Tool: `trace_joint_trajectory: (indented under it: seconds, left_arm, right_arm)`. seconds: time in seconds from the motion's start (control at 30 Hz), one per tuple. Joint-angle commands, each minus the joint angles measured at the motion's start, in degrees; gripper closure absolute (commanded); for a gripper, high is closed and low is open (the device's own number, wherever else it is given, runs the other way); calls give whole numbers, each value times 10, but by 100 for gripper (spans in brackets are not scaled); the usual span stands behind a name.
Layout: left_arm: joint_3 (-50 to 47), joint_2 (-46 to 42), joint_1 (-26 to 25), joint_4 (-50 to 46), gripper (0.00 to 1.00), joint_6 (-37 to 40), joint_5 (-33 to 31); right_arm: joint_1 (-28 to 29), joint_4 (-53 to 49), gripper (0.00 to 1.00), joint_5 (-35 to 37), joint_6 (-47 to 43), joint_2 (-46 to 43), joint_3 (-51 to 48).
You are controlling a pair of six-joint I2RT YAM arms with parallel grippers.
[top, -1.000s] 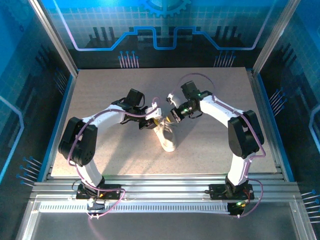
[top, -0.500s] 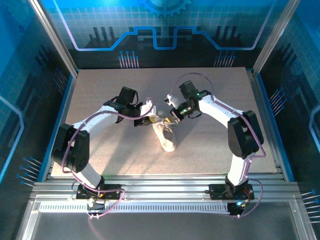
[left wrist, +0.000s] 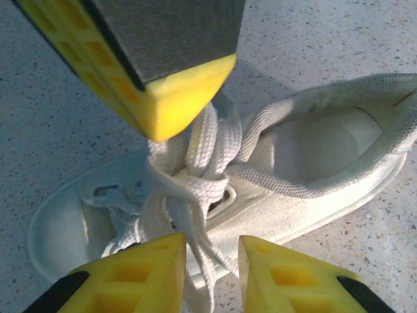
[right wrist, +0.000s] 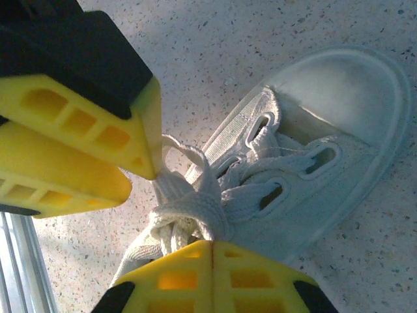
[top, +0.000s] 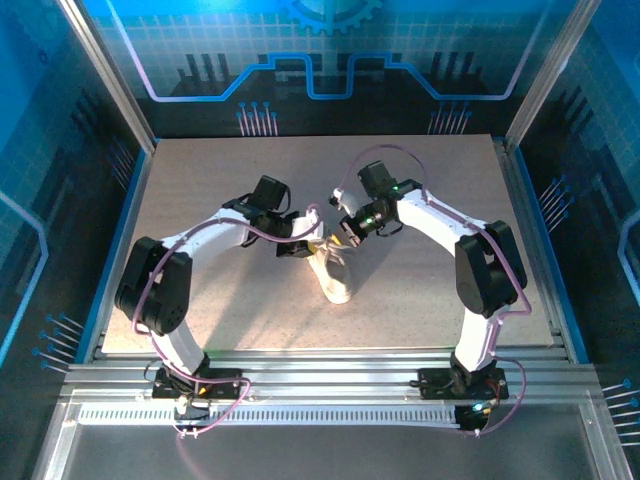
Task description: Tie the shoes
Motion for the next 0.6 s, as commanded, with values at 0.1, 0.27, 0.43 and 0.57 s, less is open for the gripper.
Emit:
trace_joint_trajectory:
  seconds: [0.1,0.27,0.43,0.57]
  left_arm:
    - [23,16,-5,-29,75,22,7]
    - [26,21,-5,-33,79,20,-12]
    - [23,18,-4,-27,79,18,-27]
    - [20,19,-3,-26,77,18,-32]
  right_arm:
    - [5,-18,96,5,-9,11,16]
    - [4,-17,96,7,-10,9,12]
    - [4,-17,96,9,-11,9,9]
    - [5,-18,96,11,-13,9,9]
